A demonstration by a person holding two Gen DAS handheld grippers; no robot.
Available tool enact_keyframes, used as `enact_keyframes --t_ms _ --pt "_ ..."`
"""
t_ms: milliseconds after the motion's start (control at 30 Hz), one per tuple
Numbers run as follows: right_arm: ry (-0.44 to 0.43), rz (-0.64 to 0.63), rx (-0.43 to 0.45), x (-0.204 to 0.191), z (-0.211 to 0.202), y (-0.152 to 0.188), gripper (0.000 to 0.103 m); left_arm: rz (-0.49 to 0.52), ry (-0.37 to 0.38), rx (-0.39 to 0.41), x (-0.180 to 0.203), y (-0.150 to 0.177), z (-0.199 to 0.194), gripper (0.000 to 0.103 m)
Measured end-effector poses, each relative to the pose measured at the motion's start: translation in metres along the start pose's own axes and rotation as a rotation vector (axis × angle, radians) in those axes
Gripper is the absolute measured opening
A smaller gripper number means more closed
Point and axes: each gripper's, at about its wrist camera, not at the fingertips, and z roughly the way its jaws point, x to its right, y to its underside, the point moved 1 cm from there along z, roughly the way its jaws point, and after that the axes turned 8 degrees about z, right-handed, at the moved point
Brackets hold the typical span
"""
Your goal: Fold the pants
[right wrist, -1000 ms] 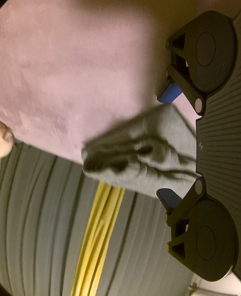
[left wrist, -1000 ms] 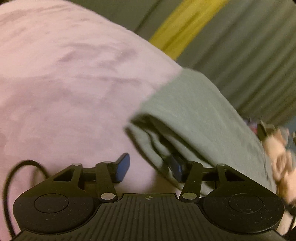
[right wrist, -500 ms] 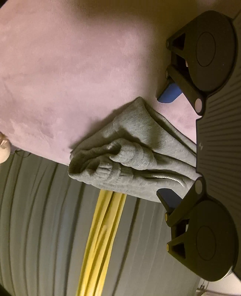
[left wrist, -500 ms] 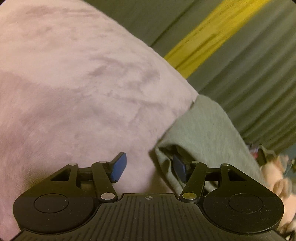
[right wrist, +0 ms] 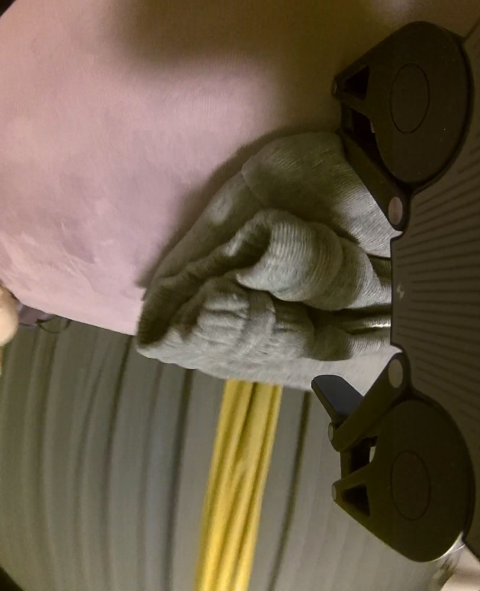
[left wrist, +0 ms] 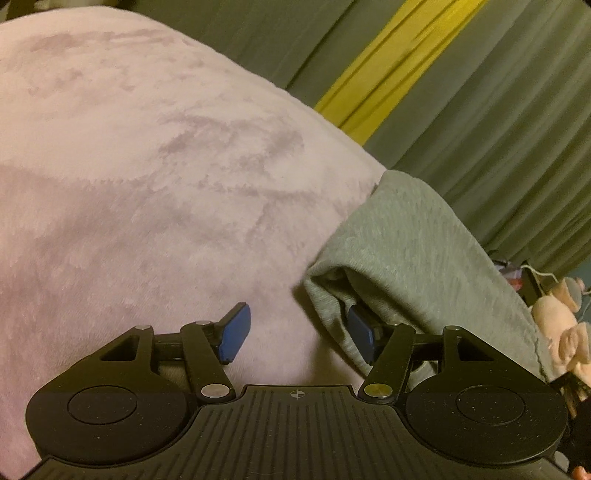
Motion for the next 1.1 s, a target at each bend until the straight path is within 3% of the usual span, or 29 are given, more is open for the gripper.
enact_keyframes --t_ms 33,167,300,367,500,600,733,833,900,1000,1100 --pt "0.036 -0.05 -0.007 -0.004 0.002 -0.001 0.051 0.004 -0.002 0.001 0.0 0.0 0.0 0.066" --pt "0.022 -0.157 0.0 -0.012 -0.017 -0.001 0.042 0.017 -0.01 0.001 0.002 0.001 -0.001 0.066" --pt "0.033 -0.401 0.085 -0.038 -0.04 0.007 0.04 0.037 -0.013 -0.005 0.004 0.003 -0.002 0.068" --pt "0.046 -0.439 0.101 -0.036 -0.042 0.001 0.04 0.059 -0.015 -0.004 0.007 0.004 -0.001 0.069" --pt "0.15 -0.442 0.013 -0.018 -0.035 -0.006 0.05 0.111 -0.045 -0.007 0.015 0.006 -0.002 0.068" --pt "0.115 -0.532 0.033 -0.016 -0.056 0.0 0.06 0.072 -0.039 0.018 0.014 0.005 -0.012 0.068" --pt "0.117 -0.617 0.027 -0.014 -0.081 0.007 0.063 0.062 -0.083 0.116 0.016 0.003 -0.028 0.068" --pt "0.077 -0.569 0.016 -0.012 -0.097 0.001 0.065 0.066 -0.106 0.179 0.019 0.002 -0.038 0.068" --pt "0.026 -0.484 0.037 -0.008 -0.105 -0.009 0.077 0.06 -0.09 0.201 0.023 0.002 -0.043 0.068" --pt "-0.084 -0.361 0.02 -0.005 -0.11 -0.027 0.077 0.07 -0.013 0.186 0.032 0.003 -0.045 0.068" --pt "-0.172 -0.218 -0.026 -0.001 -0.106 -0.037 0.077 0.151 -0.011 0.175 0.044 0.012 -0.041 0.069"
